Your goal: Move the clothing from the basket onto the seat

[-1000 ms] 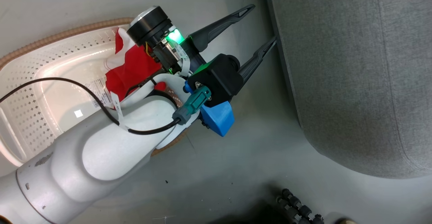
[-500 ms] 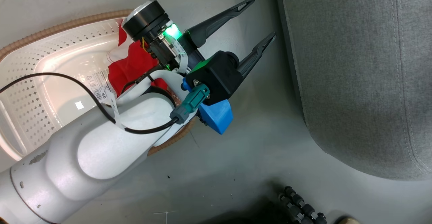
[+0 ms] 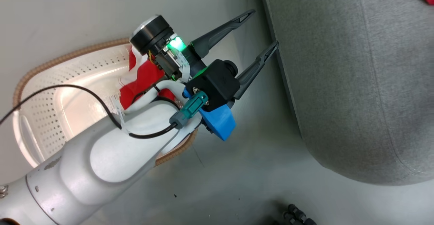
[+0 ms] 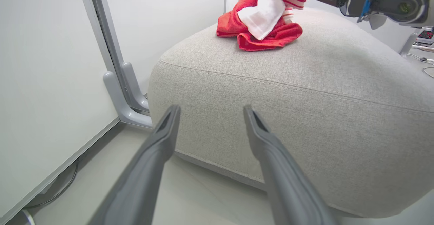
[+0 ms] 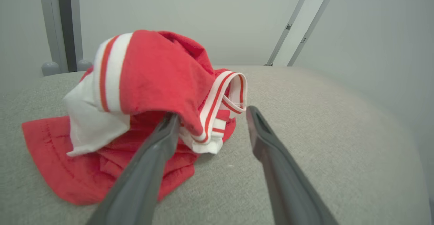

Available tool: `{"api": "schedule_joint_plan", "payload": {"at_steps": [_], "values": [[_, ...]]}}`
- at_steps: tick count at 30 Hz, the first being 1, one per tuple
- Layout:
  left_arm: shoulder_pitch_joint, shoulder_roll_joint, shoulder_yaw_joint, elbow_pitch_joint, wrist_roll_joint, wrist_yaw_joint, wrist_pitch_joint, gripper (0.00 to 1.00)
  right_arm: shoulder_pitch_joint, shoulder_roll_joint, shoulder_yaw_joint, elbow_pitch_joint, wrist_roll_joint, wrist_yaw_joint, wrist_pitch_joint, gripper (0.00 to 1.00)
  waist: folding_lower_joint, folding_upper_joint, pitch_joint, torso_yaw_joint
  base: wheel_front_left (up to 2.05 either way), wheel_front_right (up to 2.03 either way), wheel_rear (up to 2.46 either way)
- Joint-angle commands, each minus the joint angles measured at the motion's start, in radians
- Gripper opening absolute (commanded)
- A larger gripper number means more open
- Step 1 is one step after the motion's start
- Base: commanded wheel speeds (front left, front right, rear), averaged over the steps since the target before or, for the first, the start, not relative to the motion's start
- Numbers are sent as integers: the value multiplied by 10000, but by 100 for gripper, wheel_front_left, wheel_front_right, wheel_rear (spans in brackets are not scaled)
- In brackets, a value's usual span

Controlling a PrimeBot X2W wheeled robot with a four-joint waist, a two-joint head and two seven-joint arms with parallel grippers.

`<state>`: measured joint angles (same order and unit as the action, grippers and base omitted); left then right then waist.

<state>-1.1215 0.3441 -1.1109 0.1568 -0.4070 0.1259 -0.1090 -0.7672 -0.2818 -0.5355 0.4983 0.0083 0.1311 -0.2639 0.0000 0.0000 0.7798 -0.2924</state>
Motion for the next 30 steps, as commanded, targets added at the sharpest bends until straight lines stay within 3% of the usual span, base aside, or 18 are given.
{"api": "schedule_joint_plan", "payload": {"at_steps": [1,10,19,25,30], "values": [[144,-7,-1,35,-51,40,-73,100,252,66,16,-105,-60,-8,-6,100,0,0,-408,53,0,0,0],[1003,-192,352,740,-681,368,-936,100,1902,380,454,-1277,-2,-7,-7,100,0,0,-1935,368,0,0,0],[2212,-373,1159,1342,-1312,735,-1514,100,3137,815,1921,-2640,16,-7,-6,100,0,0,-3621,1107,0,0,0],[3330,-480,2451,1071,-1275,1131,-1567,100,3829,1026,3050,-3083,86,-8,-6,100,0,0,-4617,1832,0,0,0],[4448,-497,3675,777,-915,1216,-1572,100,4252,1165,3834,-3272,205,-7,-6,100,0,0,-5221,2422,0,0,0]]}}
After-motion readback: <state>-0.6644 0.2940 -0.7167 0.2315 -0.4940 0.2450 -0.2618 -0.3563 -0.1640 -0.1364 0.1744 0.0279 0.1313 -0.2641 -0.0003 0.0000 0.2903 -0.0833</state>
